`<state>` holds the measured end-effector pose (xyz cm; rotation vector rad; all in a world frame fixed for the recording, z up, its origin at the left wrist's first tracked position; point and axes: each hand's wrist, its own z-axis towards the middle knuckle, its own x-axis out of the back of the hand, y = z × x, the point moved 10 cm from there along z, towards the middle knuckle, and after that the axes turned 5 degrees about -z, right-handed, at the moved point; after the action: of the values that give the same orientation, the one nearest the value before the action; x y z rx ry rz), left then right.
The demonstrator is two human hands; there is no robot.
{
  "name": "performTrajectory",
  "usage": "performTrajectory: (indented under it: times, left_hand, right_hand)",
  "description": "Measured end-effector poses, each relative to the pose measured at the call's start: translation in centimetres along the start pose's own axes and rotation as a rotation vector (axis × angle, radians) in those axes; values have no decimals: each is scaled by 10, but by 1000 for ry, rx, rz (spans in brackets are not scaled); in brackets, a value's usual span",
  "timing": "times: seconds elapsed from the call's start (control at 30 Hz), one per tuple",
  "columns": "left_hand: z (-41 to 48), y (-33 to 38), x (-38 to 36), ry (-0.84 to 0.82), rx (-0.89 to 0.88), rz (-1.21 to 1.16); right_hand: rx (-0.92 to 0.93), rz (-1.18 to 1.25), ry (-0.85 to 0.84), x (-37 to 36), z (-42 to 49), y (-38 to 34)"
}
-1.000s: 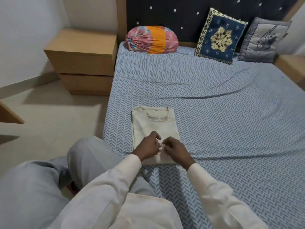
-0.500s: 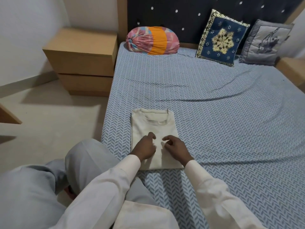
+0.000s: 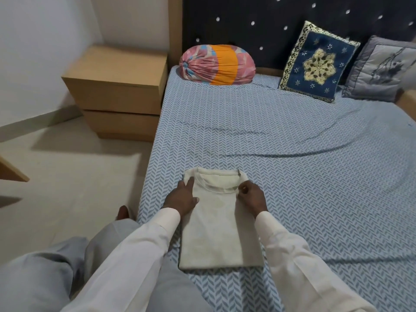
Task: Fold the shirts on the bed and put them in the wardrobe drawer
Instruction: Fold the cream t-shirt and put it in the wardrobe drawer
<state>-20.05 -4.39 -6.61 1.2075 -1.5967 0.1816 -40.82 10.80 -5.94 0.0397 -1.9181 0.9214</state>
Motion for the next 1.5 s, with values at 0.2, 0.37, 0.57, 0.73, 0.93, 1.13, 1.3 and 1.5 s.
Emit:
performTrajectory:
  times: [0.2,0.37,0.57,0.73,0.93,1.13,1.3,1.5]
  left_hand:
    - [32,-12,11,-22,61,-34]
    - [29,-21,18,24,128,-149]
    - [-18,-23,9,192,362,-309]
    - [-66,-30,-47,-82,297,-308]
    - [-101,-30,-79,-233,256,-389]
    - [-67,-25,-40,-50,212,-758]
    - [-31,-4,-1,-39,91,-649]
    - [-32,16,-8,-117,-38,-452]
  right_hand:
    - [38,-138,-167,-20,38,-6]
    - [21,-131,-284,-28,52,-8]
    - [-21,-28,-100,11,26,6]
    - [-234,144,-192,-1,-64,60]
    - [-314,202,-389,-22,-126,86]
    - [-183,382,-336,-14,-77,50]
    - [15,310,-371,-6,-36,15]
    - [26,304,-544,-10,-39,12]
